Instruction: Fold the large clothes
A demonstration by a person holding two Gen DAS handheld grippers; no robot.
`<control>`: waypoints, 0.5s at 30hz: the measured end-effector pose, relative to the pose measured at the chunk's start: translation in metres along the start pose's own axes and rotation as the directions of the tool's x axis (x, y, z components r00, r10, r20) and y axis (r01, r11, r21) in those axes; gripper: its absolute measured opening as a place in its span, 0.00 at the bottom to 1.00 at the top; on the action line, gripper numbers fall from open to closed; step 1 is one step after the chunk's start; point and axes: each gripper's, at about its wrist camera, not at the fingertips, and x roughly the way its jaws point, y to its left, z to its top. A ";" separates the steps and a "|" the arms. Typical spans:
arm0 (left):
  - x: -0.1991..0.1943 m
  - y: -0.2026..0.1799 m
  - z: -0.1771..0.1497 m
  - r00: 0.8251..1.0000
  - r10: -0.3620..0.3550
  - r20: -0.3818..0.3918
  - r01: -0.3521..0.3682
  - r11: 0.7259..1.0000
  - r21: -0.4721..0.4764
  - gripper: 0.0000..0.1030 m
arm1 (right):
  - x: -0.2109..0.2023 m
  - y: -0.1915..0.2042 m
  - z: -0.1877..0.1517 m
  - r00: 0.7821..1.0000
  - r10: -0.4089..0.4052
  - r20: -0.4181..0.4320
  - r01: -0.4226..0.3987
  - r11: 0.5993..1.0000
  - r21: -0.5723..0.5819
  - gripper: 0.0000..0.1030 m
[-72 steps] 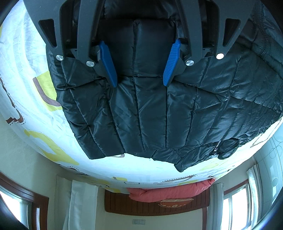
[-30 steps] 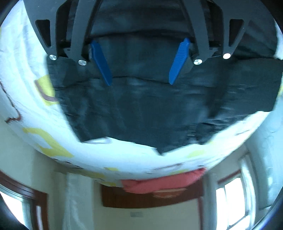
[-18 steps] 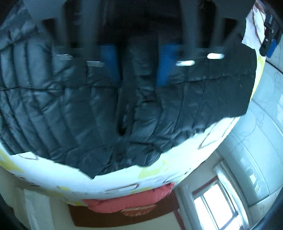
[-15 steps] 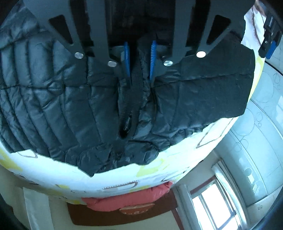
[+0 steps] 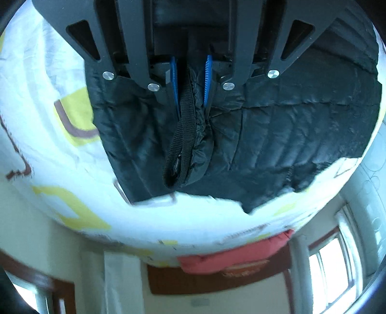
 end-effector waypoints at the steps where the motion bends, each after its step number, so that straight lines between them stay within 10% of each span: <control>1: 0.004 -0.004 0.001 1.000 0.000 -0.007 0.000 1.000 0.009 0.71 | 0.001 -0.002 -0.001 1.000 0.005 -0.006 -0.005 1.000 0.002 0.27; 5: 0.020 -0.014 0.011 1.000 0.017 -0.015 -0.016 0.999 0.044 0.71 | -0.025 -0.005 0.005 0.995 -0.035 0.097 0.034 0.999 0.012 0.52; 9: 0.039 -0.024 0.030 0.999 0.038 -0.007 -0.038 0.998 0.058 0.71 | -0.030 0.006 0.022 0.985 -0.021 0.170 0.022 1.000 -0.003 0.52; 15: 0.093 -0.032 0.039 0.988 0.122 -0.097 -0.116 0.991 0.068 0.71 | 0.044 0.029 0.026 0.999 -0.031 -0.004 0.031 0.998 -0.063 0.54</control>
